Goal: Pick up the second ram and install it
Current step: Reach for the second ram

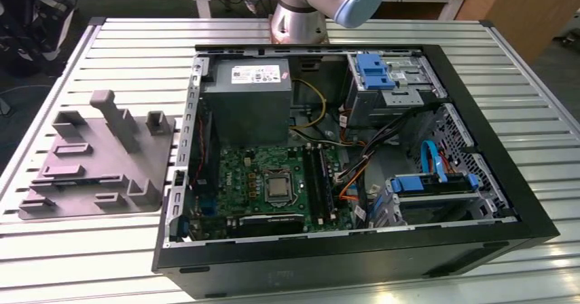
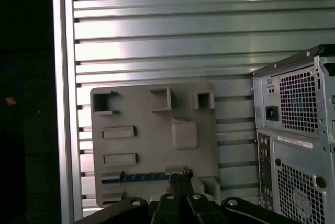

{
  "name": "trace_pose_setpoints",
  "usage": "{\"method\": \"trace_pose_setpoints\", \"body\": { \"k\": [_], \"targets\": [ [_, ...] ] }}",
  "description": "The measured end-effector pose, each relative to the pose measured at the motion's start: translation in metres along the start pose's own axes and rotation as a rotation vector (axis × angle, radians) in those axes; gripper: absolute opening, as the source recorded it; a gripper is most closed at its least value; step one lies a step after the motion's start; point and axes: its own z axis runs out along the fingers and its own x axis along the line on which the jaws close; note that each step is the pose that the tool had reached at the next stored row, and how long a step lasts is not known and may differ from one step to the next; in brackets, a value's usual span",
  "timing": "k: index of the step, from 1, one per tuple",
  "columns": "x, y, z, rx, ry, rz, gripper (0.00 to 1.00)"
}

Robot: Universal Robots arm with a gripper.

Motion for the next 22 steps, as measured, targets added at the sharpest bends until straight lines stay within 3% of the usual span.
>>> {"method": "trace_pose_setpoints", "body": {
  "k": [14, 22],
  "targets": [
    [0.0091, -0.0195, 0.0032, 0.0000, 0.0000, 0.000, 0.10],
    [0.0166, -0.0337, 0.0134, 0.0000, 0.0001, 0.000, 0.10]
  ]
}}
